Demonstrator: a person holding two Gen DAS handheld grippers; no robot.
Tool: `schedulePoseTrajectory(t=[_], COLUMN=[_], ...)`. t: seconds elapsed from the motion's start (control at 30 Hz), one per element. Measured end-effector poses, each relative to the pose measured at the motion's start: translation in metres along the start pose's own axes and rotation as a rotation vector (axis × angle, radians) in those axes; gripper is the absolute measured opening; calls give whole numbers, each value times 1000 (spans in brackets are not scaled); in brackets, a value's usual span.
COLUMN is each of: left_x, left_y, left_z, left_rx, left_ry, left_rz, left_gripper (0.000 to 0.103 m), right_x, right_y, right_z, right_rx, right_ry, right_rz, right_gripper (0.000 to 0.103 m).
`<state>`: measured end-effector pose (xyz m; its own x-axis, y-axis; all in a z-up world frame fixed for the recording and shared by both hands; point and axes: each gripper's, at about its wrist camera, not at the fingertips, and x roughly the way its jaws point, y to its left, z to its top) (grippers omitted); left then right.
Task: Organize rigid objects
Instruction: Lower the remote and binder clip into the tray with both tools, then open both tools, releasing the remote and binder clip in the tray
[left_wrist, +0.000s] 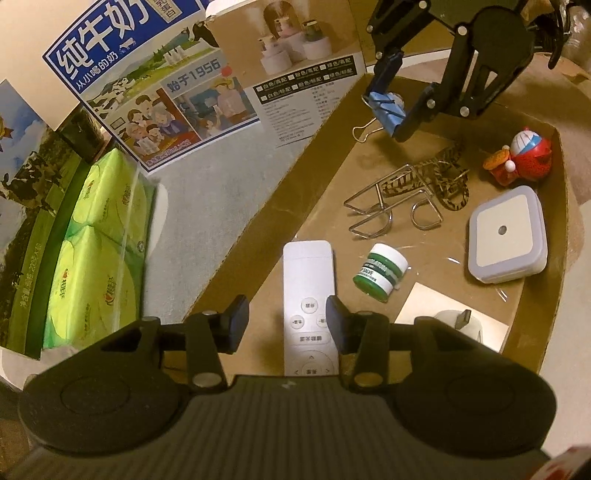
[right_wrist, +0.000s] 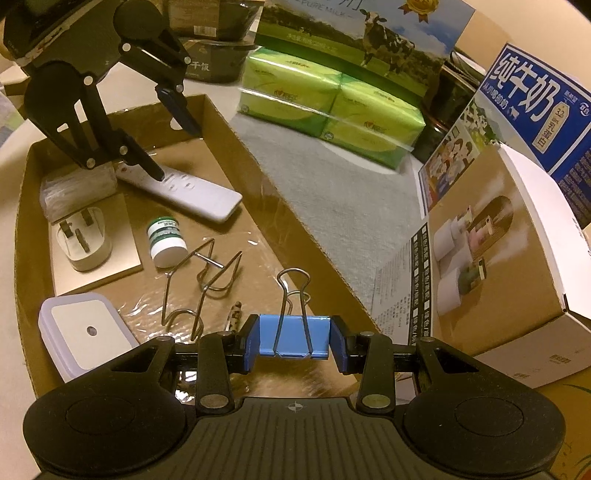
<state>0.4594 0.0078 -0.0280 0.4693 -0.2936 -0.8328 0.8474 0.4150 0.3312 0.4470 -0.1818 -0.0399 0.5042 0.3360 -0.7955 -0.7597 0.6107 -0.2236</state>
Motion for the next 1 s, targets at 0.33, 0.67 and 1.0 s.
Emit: schedulePoseTrajectory(t=[0.33,0.67,1.0], left_x=[-2,-2,-6], left_y=[1,-2,-4], left_z=[0,0,-3], left_rx=[-12,-22,-39], left_ry=[-13,-22,-28], left_rz=[2,8,20], left_gripper=[42,69,74], right_x=[-3,-6,-8], right_y=[-1,0,-1], right_z=[0,1,-1], right_rx=[16,35,42], right_ry=[-13,-27,-20], right_rz=[-3,36,28], right_gripper=[40,57,57])
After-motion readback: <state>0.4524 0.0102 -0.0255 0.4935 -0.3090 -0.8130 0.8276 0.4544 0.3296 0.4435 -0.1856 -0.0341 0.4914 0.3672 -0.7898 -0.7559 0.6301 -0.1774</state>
